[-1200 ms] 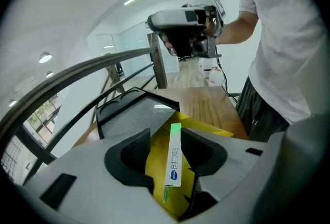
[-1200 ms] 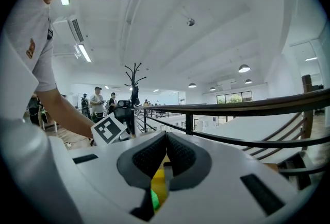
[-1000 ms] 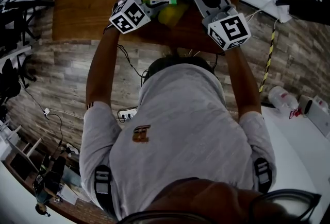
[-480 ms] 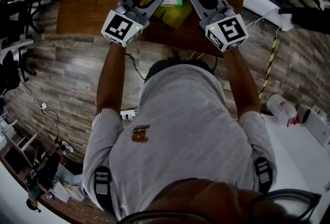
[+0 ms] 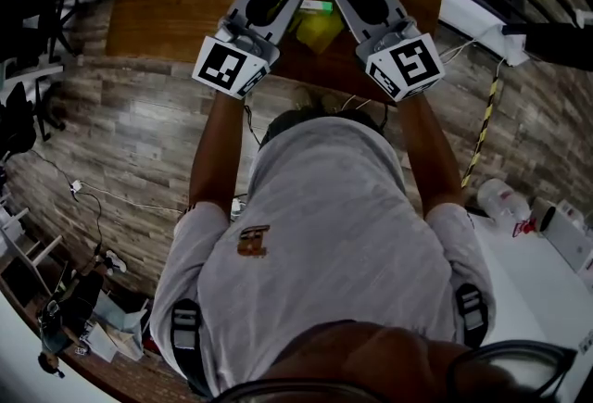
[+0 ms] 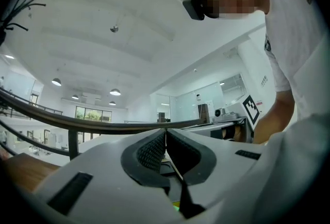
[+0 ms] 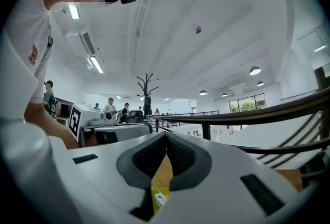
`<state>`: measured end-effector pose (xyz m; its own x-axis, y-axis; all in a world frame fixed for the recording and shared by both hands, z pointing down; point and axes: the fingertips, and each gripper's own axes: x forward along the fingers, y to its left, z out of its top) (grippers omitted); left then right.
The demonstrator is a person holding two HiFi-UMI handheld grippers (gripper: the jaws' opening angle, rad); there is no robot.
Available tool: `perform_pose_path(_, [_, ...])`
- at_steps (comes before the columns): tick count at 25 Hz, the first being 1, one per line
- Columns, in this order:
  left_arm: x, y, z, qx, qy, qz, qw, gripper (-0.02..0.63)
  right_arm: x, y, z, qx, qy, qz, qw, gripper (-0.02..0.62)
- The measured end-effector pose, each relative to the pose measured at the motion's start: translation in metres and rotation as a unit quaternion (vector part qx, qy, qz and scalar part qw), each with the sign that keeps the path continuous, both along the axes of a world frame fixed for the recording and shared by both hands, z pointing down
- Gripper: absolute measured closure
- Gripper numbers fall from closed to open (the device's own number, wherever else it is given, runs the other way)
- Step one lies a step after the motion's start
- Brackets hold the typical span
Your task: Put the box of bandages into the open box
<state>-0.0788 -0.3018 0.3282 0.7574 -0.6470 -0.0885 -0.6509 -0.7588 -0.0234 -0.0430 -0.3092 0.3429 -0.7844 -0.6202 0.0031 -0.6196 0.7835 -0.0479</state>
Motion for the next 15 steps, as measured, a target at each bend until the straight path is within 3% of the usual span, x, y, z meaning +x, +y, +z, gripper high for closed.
perform_pose_path(7, [-0.008,0.018,-0.014,0.015,0.034,-0.024,0.9990,0.587,-0.009,0.024,-0.008,0.009,-0.019,-0.012,1.000,0.563])
perform_pose_path(15, [-0.010,0.037,-0.022,0.028,0.035,-0.032,0.9985,0.588,-0.013,0.044,-0.015,0.020,-0.033,-0.020,0.999,0.565])
